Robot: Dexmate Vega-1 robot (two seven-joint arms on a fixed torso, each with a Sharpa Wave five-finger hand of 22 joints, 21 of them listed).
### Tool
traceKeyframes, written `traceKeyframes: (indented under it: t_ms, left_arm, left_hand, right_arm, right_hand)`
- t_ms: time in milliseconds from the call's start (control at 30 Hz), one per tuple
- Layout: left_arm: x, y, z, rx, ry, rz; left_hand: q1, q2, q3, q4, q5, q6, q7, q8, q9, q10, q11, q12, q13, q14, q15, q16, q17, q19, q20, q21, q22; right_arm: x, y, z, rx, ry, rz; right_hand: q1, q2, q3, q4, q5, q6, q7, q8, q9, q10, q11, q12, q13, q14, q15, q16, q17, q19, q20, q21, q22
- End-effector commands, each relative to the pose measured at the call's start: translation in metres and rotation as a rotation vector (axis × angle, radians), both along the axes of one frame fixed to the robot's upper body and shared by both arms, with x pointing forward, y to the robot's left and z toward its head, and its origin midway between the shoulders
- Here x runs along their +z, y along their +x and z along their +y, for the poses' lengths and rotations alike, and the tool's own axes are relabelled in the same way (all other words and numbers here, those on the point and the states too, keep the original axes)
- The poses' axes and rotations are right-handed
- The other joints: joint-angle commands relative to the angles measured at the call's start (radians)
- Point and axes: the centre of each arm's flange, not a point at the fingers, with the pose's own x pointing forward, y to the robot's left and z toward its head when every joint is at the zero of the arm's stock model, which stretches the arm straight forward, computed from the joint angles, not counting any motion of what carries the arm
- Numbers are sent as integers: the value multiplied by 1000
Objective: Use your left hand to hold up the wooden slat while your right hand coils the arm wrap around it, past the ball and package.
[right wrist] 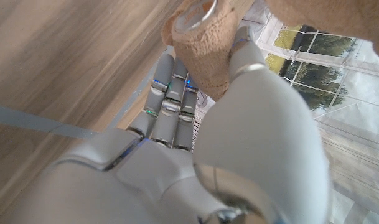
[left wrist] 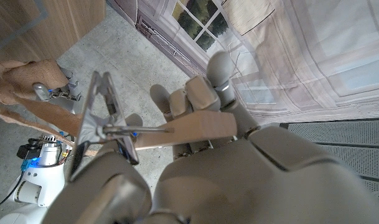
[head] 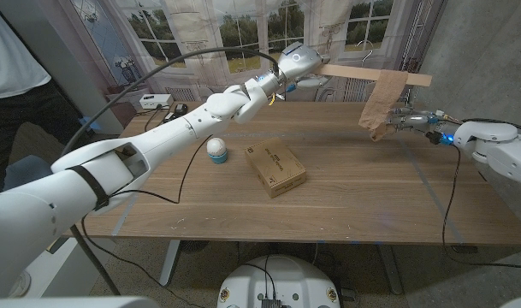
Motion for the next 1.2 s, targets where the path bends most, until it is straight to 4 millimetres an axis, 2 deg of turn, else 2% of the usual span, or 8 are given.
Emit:
traceKeyframes:
  t_ms: [33,200,333,433,700,933,1033,1200]
  left_arm:
    - [-2,-5,-1,11,29,29]
    - [-3,-8,-3,43,40,53]
    - [-4,-11,-4,57,47,61]
    - [-4,-12,-4,63,44,70]
    - [-5,-16,-6,65,61,152]
    - [-6,-21,-11,82,85,232]
    - [-5,-22,-13,94,83,276]
    - [-7,-26,-17,122,89,360]
  left_hand:
    - [-21,33,83,93,4,8,2,5,3,16,-20,4,3,9,-3,8,45,4,-50,2,2]
    - [-21,34,84,93,3,9,1,4,0,17,-20,5,3,9,-2,8,45,4,-51,3,2]
    - [-20,34,84,93,2,8,1,4,0,17,-18,5,3,10,-3,8,45,8,-51,-3,-10]
    - [-20,35,84,93,2,8,3,5,1,17,-17,4,3,9,-2,8,45,8,-52,-2,-9]
    - [-20,35,84,93,-1,6,0,4,-3,17,-18,4,3,9,-3,8,45,5,-52,6,4]
    - [-19,35,85,93,-1,6,2,6,-1,15,-18,5,3,9,-2,8,45,4,-52,6,4]
    - [-19,35,85,92,-2,6,2,7,-1,15,-17,5,3,9,-2,8,45,9,-53,-2,-10]
    - [-18,37,86,92,-3,6,4,7,-2,17,-16,5,3,11,-3,8,45,9,-53,1,-7]
  right_arm:
    - [-9,-13,1,-47,-19,11]
    - [-10,-20,0,-74,-13,-7]
    - [-12,-24,-2,-82,-4,-17]
    - [-12,-27,-3,-90,1,-30]
    - [-9,-36,-1,-100,-55,19]
    - [-7,-41,0,-94,-78,50]
    - [-6,-44,0,-93,-81,49]
    - [-4,-46,0,-87,-91,61]
  right_hand:
    - [225,245,57,-11,8,51,118,-43,-14,98,-104,-7,-7,218,-288,11,6,-6,-104,8,4]
    - [223,234,65,-15,8,-72,87,-105,-68,111,-102,-11,-18,219,-285,20,10,-6,-104,19,6]
    - [220,225,72,-17,7,-283,4,-110,-142,124,-102,-13,-25,226,-285,31,12,-6,-109,30,5]
    - [219,227,76,-16,7,-374,-19,-107,-173,116,-110,-15,-20,222,-285,31,10,-10,-111,30,4]
    - [146,197,62,9,-1,-386,45,-88,-215,4,-87,-70,-47,97,-293,-76,-86,-26,-67,15,0]
    - [-71,132,-44,109,26,-464,54,-87,-237,-174,-74,-181,-115,-122,-236,-101,-215,17,-64,-49,-6]
    - [-111,98,-81,128,55,-494,51,-80,-237,-281,-88,-259,-140,-241,-192,-96,-266,27,-34,-91,-5]
    - [-145,82,-108,146,71,-509,53,-78,-237,-342,-81,-304,-156,-313,-162,-94,-294,24,-8,-115,-2]
